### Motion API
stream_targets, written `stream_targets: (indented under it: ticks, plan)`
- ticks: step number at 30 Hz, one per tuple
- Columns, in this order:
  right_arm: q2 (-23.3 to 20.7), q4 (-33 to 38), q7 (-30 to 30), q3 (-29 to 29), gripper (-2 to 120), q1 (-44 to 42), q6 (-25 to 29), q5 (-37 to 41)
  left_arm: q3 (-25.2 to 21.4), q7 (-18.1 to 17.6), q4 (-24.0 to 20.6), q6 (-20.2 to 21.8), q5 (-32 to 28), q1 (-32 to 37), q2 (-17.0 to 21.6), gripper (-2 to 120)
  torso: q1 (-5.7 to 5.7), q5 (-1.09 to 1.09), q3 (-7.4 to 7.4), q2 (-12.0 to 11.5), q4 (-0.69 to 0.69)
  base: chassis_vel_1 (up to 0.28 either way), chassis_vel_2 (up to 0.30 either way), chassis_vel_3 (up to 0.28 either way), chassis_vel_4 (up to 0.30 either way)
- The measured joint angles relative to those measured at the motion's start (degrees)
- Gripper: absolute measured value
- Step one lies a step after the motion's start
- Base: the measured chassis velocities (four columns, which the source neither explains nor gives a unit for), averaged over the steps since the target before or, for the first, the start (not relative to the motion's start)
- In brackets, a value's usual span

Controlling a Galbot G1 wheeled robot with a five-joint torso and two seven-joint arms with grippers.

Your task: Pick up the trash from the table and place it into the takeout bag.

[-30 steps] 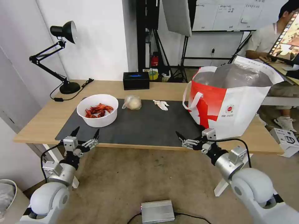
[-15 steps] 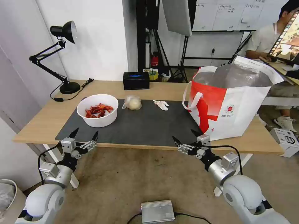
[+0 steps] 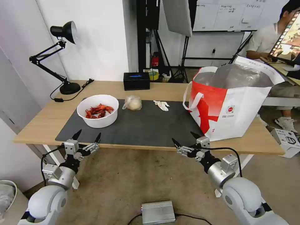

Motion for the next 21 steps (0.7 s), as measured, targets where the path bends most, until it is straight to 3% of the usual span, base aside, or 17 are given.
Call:
stream_targets:
  ticks: [11, 21]
  plan:
    - [0.7, -1.75, 1.75, -4.3, 100, 5.61, -1.49, 1.74, 0.44, -0.05, 0.02, -0.12, 0.48, -0.55, -0.43, 100, 0.0, 0.0, 0.0, 0.0, 0.0, 0.0, 0.0, 0.0, 0.0]
    - [3.4, -10.23, 8.83, -12.58, 100, 20.19, -7.12, 2.27, 1.71, -0.14, -0.18, -0.17, 2.09, -0.41, -1.93, 100, 0.0, 0.0, 0.01, 0.0, 0.0, 0.0, 0.0, 0.0, 0.0]
